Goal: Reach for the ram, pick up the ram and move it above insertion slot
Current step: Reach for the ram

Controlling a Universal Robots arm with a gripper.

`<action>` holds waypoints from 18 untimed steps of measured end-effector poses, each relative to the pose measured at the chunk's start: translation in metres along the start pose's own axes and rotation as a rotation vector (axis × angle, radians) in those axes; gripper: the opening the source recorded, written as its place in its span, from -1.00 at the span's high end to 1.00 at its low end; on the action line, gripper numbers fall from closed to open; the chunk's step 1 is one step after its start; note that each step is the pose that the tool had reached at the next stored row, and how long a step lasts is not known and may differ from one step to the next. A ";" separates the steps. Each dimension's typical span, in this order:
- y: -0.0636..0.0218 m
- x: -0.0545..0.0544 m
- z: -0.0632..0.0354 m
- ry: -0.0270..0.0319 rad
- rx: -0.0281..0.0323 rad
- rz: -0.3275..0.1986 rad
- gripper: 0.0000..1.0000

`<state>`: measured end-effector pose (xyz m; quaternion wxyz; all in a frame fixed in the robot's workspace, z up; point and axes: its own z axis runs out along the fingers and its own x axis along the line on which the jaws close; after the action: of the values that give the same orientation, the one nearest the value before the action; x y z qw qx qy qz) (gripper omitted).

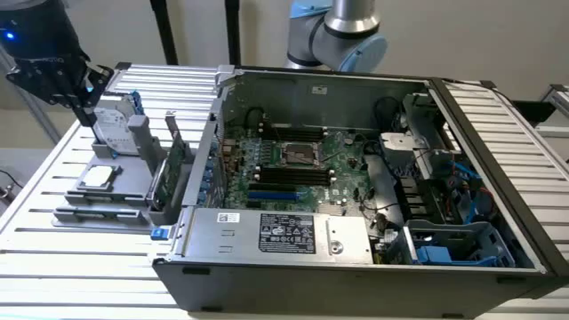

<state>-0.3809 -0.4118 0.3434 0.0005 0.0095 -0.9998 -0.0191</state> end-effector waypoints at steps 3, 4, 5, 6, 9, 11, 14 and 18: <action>0.0000 0.000 0.0000 -0.0001 0.0000 0.000 0.79; 0.0000 0.000 0.0000 -0.0001 0.0000 0.000 0.79; 0.0000 0.000 0.0000 0.0000 0.0000 0.000 0.79; 0.0000 0.000 0.0000 0.0000 0.0000 0.000 0.79; 0.0000 0.000 0.0000 -0.0001 -0.0001 0.000 0.79; 0.0000 0.000 0.0000 -0.0001 0.0000 0.000 0.79; -0.0007 0.000 -0.0001 0.0003 0.0000 0.000 0.79; -0.0132 0.000 -0.0002 0.0007 0.0000 0.000 0.79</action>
<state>-0.3809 -0.4250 0.3431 0.0008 0.0096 -0.9998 -0.0191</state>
